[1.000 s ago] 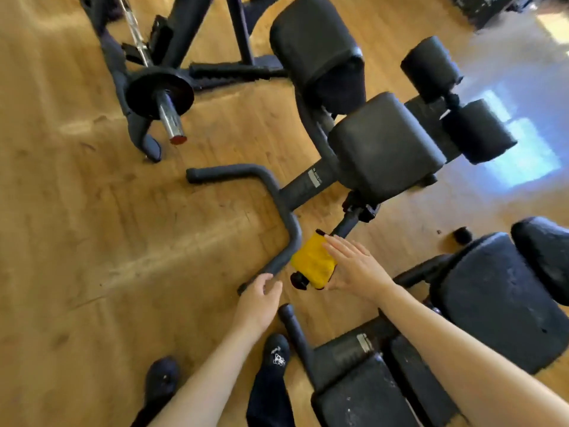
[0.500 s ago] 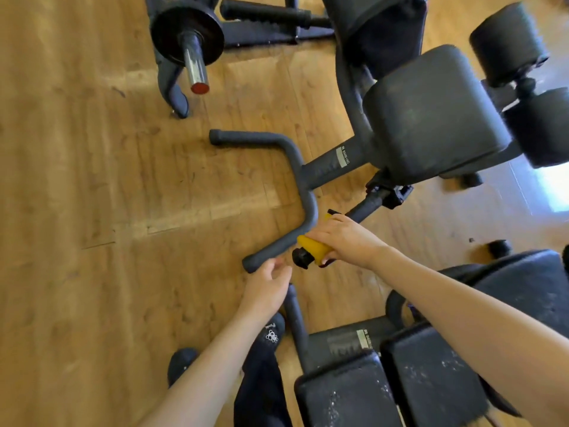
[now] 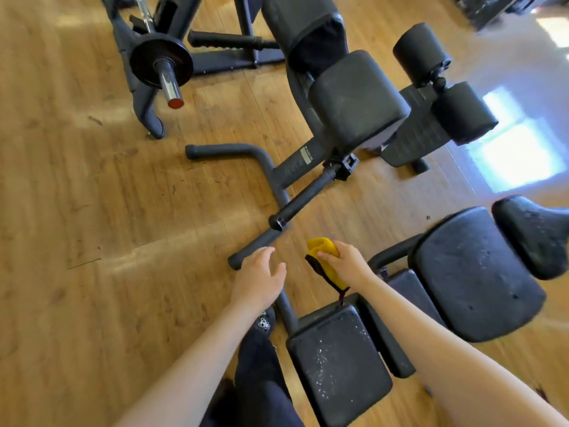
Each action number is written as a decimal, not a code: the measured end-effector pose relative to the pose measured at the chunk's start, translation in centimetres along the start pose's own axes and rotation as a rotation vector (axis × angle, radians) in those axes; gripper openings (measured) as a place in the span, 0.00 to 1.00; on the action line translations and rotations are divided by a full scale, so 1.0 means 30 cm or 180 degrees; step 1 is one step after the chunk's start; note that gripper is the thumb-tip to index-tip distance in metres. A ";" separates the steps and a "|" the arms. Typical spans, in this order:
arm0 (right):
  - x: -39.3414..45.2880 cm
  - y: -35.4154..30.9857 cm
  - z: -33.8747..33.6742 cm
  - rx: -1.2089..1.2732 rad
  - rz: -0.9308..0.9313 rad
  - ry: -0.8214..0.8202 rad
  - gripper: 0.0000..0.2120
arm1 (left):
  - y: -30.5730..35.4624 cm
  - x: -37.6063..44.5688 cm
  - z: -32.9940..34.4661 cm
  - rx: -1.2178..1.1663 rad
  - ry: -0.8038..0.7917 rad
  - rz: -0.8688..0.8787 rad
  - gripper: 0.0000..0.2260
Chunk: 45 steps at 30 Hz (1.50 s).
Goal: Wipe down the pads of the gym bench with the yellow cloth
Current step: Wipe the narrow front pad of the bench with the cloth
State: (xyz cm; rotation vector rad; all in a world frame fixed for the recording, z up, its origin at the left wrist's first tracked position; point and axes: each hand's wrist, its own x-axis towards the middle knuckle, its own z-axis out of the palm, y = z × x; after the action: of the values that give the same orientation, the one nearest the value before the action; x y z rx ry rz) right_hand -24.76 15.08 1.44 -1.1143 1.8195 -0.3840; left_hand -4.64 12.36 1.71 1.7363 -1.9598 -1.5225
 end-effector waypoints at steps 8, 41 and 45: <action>-0.379 0.203 0.186 -0.0030 0.0479 -0.0052 0.06 | -0.171 -0.375 0.190 0.0521 -0.0192 0.0147 0.25; -0.440 0.950 -0.009 -0.0573 -0.0976 -0.0808 0.09 | -0.106 -0.662 1.472 -0.0470 0.2049 -0.1663 0.27; -0.343 0.952 0.001 -0.0857 -0.1455 -0.0555 0.08 | -0.111 -0.597 1.614 -0.0726 0.2474 -0.1656 0.28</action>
State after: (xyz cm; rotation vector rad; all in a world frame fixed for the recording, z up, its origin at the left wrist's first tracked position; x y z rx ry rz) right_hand -38.27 38.90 -11.68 -1.7053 1.4831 -0.2968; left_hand -27.64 55.42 -15.39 2.3411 -0.9727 -0.8698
